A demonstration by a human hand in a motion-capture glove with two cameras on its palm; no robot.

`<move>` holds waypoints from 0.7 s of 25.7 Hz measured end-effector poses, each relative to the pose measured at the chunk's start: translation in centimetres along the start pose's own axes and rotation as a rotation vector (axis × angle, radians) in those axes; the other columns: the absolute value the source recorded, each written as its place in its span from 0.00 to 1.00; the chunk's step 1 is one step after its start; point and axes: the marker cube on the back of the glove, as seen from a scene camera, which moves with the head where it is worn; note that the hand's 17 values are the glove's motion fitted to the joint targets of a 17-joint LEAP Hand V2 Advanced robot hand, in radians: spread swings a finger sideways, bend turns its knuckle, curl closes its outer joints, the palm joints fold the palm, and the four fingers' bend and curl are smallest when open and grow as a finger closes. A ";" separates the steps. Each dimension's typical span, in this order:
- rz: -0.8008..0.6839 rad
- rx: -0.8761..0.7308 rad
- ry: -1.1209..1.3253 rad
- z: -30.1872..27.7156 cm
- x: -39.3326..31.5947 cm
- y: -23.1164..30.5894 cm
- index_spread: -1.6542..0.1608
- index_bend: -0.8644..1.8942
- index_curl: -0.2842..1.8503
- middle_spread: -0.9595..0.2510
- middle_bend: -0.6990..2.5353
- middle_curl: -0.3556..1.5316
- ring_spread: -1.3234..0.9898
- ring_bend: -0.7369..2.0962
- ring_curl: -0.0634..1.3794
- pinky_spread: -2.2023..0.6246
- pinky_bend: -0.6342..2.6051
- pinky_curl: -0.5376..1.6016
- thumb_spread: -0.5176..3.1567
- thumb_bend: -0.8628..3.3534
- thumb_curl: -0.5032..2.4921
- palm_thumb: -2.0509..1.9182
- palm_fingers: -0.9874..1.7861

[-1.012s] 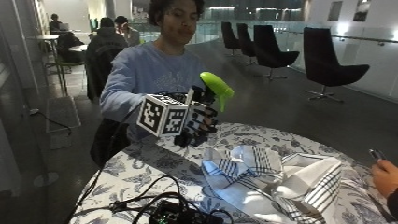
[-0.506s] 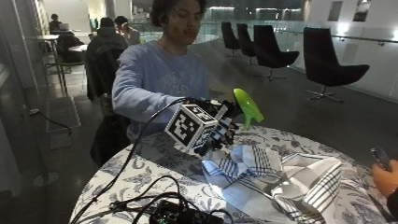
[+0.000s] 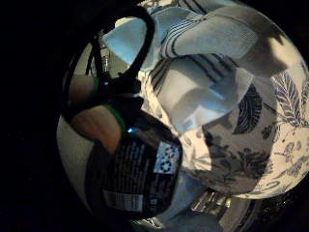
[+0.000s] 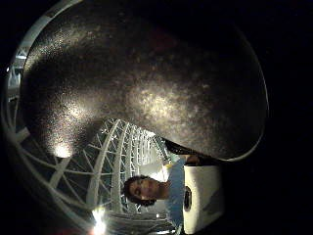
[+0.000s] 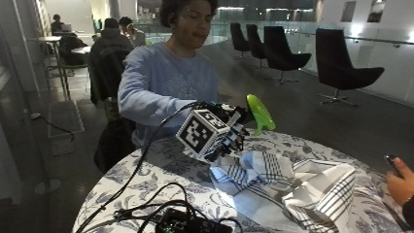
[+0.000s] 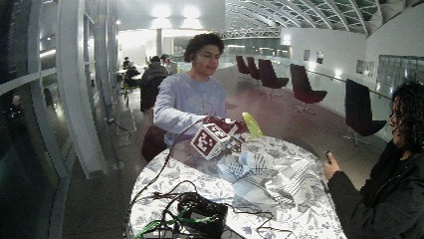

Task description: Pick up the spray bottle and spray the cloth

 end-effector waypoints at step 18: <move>0.036 -0.025 0.007 0.9 -0.2 -0.3 0.82 0.37 0.36 0.76 0.33 0.44 0.58 0.43 0.32 0.87 0.25 0.36 0.36 0.20 0.38 0.74 0.76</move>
